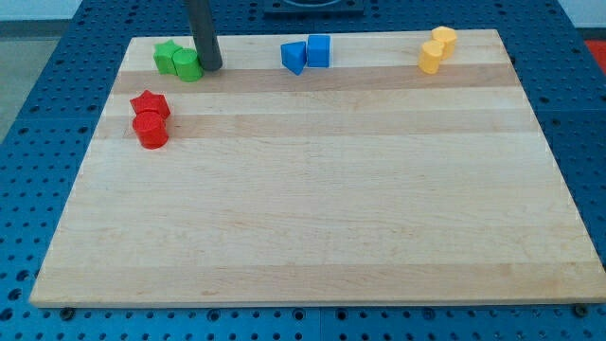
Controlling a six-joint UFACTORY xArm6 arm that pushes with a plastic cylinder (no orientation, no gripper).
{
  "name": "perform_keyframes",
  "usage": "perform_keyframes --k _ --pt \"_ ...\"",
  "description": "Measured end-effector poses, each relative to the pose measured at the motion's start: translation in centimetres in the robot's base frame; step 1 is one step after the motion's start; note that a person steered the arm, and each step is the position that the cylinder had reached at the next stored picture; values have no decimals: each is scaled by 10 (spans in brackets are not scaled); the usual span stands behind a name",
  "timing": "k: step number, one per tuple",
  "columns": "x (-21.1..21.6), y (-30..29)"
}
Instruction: Move your arm towards the top of the yellow hexagon
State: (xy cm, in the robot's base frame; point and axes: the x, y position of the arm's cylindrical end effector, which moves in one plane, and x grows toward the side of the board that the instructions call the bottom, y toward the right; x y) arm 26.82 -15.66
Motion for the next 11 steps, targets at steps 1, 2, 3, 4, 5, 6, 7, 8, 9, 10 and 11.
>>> perform_keyframes --k 1,2,3,4,5,6,7,8,9,10,11 --pt "23 10" --pt "46 50" --pt "58 109" --pt "58 161" --pt "54 206" --pt "42 231" --pt "18 232" --pt "-2 243" --pt "-9 267" --pt "-29 276" --pt "-52 280"
